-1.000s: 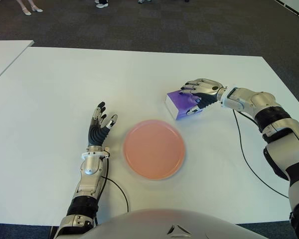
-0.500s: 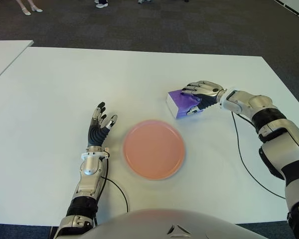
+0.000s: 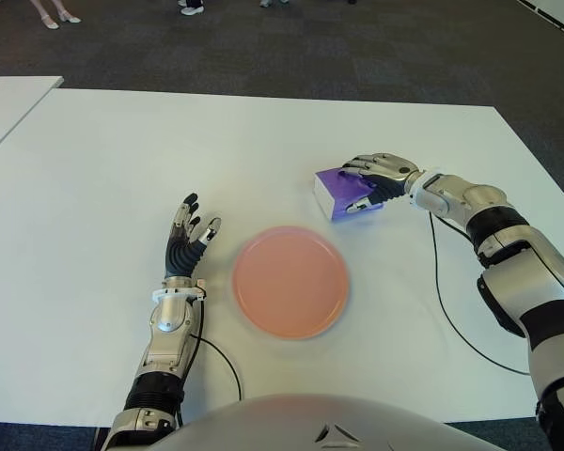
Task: Put the tissue paper into the plate.
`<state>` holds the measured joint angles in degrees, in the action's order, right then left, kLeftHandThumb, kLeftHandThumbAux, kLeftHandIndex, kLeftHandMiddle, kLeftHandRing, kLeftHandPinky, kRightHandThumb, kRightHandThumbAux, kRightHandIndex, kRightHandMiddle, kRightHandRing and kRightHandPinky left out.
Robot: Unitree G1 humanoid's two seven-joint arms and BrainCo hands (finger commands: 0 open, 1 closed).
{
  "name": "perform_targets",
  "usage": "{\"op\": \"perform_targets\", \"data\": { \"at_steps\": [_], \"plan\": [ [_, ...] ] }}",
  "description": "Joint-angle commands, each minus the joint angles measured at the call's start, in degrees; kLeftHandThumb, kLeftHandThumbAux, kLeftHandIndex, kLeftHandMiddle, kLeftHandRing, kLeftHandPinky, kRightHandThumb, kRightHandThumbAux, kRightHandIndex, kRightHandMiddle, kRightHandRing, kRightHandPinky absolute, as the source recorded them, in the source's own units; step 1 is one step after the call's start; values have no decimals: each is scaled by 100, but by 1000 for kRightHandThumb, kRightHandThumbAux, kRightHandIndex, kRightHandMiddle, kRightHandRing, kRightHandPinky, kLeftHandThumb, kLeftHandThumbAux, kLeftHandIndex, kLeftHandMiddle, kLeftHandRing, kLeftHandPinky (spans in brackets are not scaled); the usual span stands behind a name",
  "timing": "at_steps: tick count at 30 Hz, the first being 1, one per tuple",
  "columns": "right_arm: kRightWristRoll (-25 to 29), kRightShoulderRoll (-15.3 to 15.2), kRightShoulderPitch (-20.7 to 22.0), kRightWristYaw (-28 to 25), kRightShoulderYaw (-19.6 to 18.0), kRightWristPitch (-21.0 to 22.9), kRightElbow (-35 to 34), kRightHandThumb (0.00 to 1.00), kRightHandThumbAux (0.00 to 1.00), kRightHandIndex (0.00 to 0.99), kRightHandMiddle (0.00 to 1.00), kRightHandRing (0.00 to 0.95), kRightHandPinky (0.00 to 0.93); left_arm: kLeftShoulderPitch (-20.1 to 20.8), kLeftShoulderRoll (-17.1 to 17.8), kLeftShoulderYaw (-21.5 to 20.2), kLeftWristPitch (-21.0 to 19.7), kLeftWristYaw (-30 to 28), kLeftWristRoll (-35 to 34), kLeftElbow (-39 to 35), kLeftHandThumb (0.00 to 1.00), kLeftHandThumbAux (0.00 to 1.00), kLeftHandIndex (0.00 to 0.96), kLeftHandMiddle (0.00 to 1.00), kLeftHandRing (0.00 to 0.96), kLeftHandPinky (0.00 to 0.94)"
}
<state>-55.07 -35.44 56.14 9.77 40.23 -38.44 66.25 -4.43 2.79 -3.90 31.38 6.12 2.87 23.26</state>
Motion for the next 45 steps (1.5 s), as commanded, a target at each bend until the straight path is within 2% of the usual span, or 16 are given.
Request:
{"op": "perform_targets", "data": {
  "at_steps": [1, 8, 25, 45],
  "plan": [
    [103, 78, 23, 12, -59, 48, 118, 440, 164, 0, 0, 0, 0, -300, 12, -3, -164, 20, 85, 214, 0, 538, 0, 0, 0, 0],
    [145, 70, 33, 121, -85, -37, 146, 441, 152, 0, 0, 0, 0, -346, 9, 7, -190, 70, 168, 173, 0, 542, 0, 0, 0, 0],
    [487, 105, -39, -156, -256, -123, 163, 438, 147, 0, 0, 0, 0, -370, -25, 16, -367, 149, 237, 102, 0, 555, 0, 0, 0, 0],
    [424, 125, -59, -205, -197, -164, 129, 444, 154, 0, 0, 0, 0, -445, -37, 21, -311, 65, 129, 4, 0, 541, 0, 0, 0, 0]
  ]
}}
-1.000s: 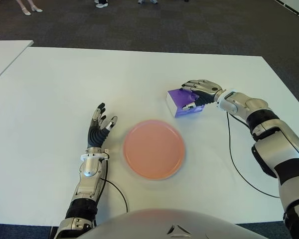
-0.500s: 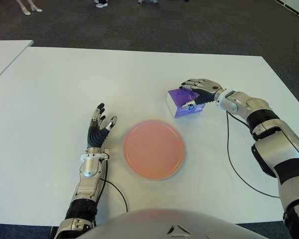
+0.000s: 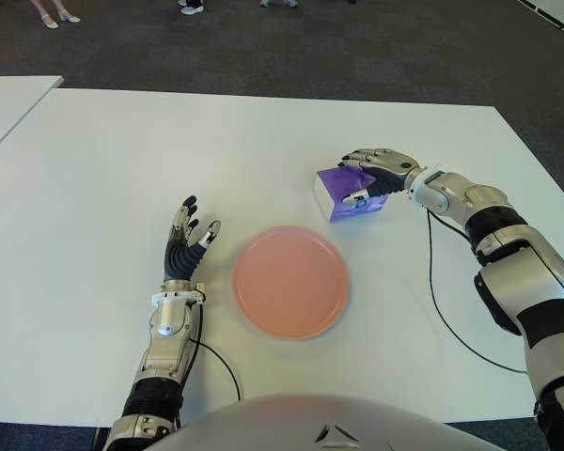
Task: Put the tissue paper into the plate.
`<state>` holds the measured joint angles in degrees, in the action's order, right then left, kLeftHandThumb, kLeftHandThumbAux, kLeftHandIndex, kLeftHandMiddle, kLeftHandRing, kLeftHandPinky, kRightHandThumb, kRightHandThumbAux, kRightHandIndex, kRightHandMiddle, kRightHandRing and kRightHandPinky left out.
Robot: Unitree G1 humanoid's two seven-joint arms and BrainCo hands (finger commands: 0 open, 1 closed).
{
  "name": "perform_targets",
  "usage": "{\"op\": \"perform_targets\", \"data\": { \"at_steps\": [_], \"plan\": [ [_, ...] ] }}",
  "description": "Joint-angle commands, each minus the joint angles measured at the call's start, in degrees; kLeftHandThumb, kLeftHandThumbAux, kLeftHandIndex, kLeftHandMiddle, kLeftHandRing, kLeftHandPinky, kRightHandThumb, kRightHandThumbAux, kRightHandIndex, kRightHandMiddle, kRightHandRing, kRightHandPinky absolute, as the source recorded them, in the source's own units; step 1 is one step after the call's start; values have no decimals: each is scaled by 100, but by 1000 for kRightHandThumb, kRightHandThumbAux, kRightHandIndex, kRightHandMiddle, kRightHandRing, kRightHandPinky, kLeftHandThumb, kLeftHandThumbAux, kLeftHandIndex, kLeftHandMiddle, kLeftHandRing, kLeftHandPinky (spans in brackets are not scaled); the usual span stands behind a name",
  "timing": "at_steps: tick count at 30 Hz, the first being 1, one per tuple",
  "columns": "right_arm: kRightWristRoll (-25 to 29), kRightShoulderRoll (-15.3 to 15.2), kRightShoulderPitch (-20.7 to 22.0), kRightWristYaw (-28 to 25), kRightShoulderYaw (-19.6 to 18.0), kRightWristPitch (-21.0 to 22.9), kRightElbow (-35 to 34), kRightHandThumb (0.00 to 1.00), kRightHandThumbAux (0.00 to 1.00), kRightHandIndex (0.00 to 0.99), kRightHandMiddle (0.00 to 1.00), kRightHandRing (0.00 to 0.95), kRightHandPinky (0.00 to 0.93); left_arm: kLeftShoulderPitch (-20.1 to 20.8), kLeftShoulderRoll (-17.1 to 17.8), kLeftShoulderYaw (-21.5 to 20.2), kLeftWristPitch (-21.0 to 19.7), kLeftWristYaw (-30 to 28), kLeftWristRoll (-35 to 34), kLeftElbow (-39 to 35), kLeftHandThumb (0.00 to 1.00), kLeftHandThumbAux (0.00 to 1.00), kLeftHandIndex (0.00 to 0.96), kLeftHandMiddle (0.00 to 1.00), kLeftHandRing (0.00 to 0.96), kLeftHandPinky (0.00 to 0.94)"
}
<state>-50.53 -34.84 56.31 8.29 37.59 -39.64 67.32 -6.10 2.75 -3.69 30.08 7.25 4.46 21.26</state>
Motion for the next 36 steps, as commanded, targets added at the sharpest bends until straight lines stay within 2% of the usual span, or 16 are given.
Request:
{"op": "perform_targets", "data": {
  "at_steps": [1, 14, 17, 24, 30, 36],
  "plan": [
    [-46, 79, -75, -64, 85, -45, 37, 443, 155, 0, 0, 0, 0, -278, -33, -1, -157, -51, -36, 210, 0, 541, 0, 0, 0, 0],
    [-383, 300, -75, 130, 458, 158, 265, 397, 180, 0, 0, 0, 0, -338, -52, -19, -143, 18, -33, 177, 0, 556, 0, 0, 0, 0],
    [-510, 418, -182, 271, 612, 325, 384, 403, 178, 0, 0, 0, 0, -352, -47, -21, -157, 41, -3, 159, 0, 549, 0, 0, 0, 0],
    [-707, 514, -158, 293, 938, 297, 489, 426, 193, 0, 0, 0, 0, -420, -47, -29, -113, 7, -37, 93, 0, 537, 0, 0, 0, 0],
    [-842, 761, -350, 380, 1224, 537, 714, 436, 212, 0, 0, 0, 0, -440, -44, -37, -21, -6, -51, 117, 0, 533, 0, 0, 0, 0],
    [-863, 847, -432, 400, 1428, 629, 811, 433, 225, 0, 0, 0, 0, -438, -45, -37, 16, 8, -33, 159, 0, 533, 0, 0, 0, 0]
  ]
}}
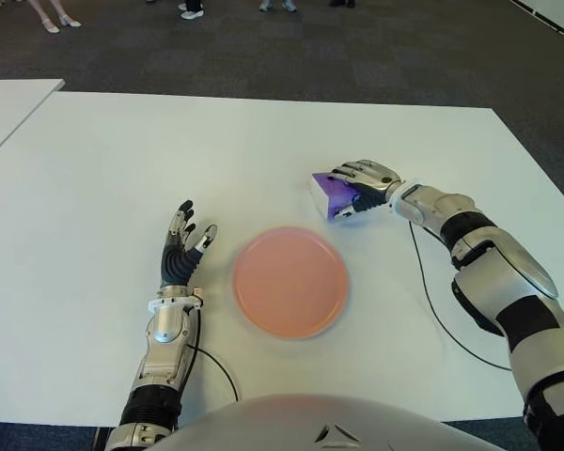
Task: Put the tissue paper into the plate.
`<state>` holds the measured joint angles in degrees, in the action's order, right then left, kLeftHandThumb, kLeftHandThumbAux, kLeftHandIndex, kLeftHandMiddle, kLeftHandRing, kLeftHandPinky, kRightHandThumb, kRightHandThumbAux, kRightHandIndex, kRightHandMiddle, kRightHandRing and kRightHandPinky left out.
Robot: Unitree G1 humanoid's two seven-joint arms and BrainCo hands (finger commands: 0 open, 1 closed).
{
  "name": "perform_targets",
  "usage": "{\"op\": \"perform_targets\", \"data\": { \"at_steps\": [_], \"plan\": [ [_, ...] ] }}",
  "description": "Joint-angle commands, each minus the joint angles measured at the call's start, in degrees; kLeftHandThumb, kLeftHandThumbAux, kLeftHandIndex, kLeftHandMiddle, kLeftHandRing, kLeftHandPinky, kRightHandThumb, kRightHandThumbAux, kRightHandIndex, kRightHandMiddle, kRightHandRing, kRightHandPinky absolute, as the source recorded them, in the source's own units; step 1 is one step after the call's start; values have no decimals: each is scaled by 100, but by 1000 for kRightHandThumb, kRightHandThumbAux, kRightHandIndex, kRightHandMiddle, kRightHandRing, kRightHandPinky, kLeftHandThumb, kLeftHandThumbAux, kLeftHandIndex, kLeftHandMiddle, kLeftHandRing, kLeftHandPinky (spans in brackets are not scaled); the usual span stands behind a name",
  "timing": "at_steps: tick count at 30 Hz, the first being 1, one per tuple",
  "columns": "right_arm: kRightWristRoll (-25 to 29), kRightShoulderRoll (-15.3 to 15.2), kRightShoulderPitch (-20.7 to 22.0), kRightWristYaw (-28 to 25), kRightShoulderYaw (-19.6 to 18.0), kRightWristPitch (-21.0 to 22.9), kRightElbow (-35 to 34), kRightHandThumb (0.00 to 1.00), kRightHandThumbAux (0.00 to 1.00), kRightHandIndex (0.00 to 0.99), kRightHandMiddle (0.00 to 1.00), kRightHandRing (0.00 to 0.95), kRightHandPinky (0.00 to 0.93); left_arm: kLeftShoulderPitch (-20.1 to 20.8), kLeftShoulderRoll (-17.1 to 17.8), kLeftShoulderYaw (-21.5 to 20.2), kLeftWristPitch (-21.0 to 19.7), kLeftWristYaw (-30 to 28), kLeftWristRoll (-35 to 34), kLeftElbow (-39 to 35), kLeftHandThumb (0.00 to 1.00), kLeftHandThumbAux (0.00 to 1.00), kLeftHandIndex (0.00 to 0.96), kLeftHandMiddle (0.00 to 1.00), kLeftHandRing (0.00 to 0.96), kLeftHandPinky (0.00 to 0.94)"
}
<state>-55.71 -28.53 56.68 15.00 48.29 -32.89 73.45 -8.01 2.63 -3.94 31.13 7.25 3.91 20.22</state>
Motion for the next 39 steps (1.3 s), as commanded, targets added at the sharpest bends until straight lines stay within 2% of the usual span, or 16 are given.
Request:
{"op": "perform_targets", "data": {
  "at_steps": [1, 13, 29, 39],
  "plan": [
    [-350, 236, -513, -261, 394, -24, 214, 433, 226, 0, 0, 0, 0, -244, -32, -12, -93, 13, 27, 277, 0, 533, 0, 0, 0, 0],
    [-244, 455, -954, -290, 533, 243, 393, 407, 244, 0, 0, 0, 0, -285, -62, -31, -109, 68, 37, 269, 0, 544, 0, 0, 0, 0],
    [135, 521, -1295, -233, 423, 227, 433, 428, 261, 0, 0, 0, 0, -464, -49, -65, -290, 104, 84, -30, 0, 541, 0, 0, 0, 0],
    [456, 625, -1410, -7, 138, 330, 429, 451, 284, 0, 0, 0, 0, -505, -56, -100, -231, 69, 11, -71, 0, 537, 0, 0, 0, 0]
  ]
}}
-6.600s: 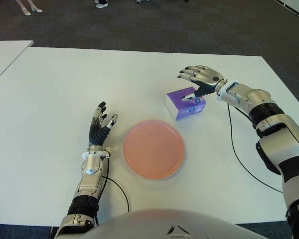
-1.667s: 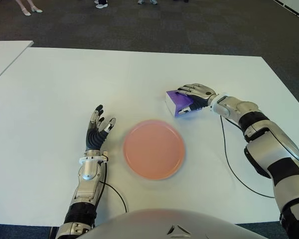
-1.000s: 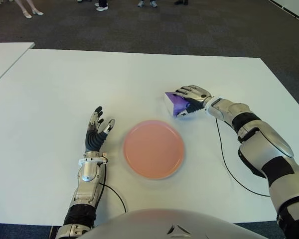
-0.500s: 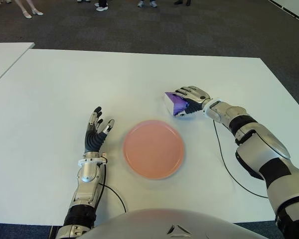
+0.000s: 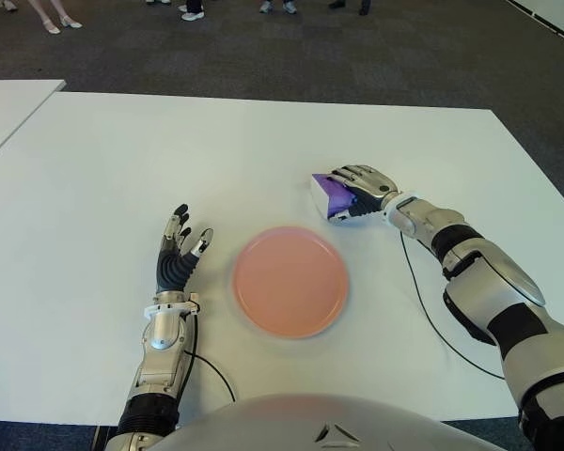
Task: Put the tissue paper into the plate.
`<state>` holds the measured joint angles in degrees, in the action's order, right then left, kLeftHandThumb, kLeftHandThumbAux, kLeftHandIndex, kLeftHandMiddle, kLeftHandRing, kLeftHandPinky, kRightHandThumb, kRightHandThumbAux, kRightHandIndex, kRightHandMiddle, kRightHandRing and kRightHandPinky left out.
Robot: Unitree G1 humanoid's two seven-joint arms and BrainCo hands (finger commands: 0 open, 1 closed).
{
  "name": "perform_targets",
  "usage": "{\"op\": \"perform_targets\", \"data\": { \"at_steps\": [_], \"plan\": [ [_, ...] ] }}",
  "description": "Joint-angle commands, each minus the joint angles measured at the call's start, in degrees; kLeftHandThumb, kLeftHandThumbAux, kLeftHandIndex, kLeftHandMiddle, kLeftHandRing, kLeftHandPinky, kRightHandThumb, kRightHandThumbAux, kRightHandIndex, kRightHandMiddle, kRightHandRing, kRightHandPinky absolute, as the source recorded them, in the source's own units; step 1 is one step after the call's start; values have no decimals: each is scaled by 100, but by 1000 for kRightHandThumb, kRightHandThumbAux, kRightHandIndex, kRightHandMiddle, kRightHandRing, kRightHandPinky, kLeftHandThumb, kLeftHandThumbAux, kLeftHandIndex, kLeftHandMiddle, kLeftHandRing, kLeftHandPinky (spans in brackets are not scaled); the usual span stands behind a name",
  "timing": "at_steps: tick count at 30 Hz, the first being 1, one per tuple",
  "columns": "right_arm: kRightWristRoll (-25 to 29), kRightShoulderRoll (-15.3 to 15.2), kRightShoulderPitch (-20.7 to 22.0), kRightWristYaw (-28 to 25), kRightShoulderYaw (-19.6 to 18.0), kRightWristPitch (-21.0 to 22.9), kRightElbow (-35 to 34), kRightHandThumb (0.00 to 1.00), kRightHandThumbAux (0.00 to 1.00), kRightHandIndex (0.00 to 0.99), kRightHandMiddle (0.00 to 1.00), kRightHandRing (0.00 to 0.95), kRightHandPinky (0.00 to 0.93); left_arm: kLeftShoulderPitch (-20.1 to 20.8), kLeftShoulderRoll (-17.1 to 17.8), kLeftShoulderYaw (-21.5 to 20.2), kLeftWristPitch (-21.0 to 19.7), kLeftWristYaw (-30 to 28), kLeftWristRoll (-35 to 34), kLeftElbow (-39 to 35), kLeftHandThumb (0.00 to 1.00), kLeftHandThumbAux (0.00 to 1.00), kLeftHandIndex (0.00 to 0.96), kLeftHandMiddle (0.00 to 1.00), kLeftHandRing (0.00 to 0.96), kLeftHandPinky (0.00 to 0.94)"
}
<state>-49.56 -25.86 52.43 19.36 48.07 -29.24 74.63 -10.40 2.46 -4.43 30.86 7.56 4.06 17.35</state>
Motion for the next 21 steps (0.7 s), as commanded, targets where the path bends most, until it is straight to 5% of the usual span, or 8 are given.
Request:
{"op": "perform_targets", "data": {
  "at_steps": [1, 7, 15, 18, 21],
  "plan": [
    [-133, 365, -986, -439, 146, -24, 311, 454, 286, 0, 0, 0, 0, -271, -39, -53, -204, 39, -3, 209, 0, 537, 0, 0, 0, 0],
    [116, 459, -1022, -249, -110, 229, 316, 505, 309, 18, 39, 34, 89, -277, -46, -65, -231, 77, 32, 179, 0, 538, 0, 0, 0, 0],
    [-43, 607, -1201, 531, -65, 889, 396, 726, 356, 295, 390, 457, 507, -270, -55, -87, -317, 50, 12, 95, 0, 542, 0, 0, 0, 0],
    [-464, 719, -1436, 1261, 299, 1490, 485, 809, 571, 361, 481, 654, 699, -272, -64, -94, -325, 66, 31, 57, 0, 545, 0, 0, 0, 0],
    [-651, 730, -1449, 1537, 479, 1728, 506, 837, 643, 381, 511, 737, 777, -284, -63, -101, -366, 85, 61, -2, 0, 544, 0, 0, 0, 0]
  ]
}}
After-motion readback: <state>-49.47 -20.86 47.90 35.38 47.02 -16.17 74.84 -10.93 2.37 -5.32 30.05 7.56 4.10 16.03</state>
